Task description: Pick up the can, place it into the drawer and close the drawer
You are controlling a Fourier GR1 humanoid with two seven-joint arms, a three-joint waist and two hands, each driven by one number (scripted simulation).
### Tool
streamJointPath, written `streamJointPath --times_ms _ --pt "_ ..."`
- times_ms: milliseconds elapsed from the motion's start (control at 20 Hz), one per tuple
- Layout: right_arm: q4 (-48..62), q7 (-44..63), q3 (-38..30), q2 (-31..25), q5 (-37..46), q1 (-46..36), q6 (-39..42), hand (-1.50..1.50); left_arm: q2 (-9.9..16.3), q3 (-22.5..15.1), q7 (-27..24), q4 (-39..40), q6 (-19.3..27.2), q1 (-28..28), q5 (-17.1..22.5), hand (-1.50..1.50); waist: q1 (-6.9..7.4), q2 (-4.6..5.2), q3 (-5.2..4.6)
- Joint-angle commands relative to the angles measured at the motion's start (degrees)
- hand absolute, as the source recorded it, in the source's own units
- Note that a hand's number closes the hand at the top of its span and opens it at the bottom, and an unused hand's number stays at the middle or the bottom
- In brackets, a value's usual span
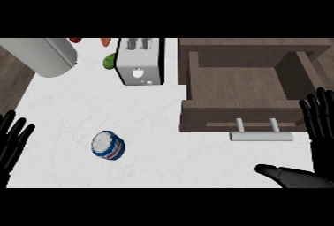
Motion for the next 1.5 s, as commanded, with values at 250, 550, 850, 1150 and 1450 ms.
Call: streamJointPath --times_ms 250,550,850,1150,1450 --pt "-6.5 3.8 -0.6 -0.6 -0.9 2.3 1.4 -1.50 -1.5 -0.8 3.9 5.4 0.8 -6.0 -3.5 -1.50 -0.30 -0.01 -0.01" --pt "-0.4 2.2 -5.3 -1.8 -3.5 -2.2 1.6 -1.50 -7.8 -8.7 -8.0 13.7 -0.1 -0.1 -14.0 -1.50 -0.05 0.04 -0.02" --pt "-0.4 -1.9 -2.3 0.5 0.0 1.4 2.3 -1.50 -8.9 -13.9 -18.8 23.4 4.3 1.9 -19.9 -1.50 -0.07 0.03 -0.03" --pt "-9.8 5.6 -6.8 -1.8 -5.6 3.3 3.7 -1.50 -8.9 -10.5 -23.2 28.7 3.9 2.5 -19.2 -1.50 -0.12 -0.02 -0.03" --pt "-6.5 4.6 -5.9 -0.8 -3.0 1.5 3.6 -1.50 -8.9 -7.7 -28.3 39.5 6.3 -2.5 -19.2 -1.50 -0.04 0.03 -0.02"
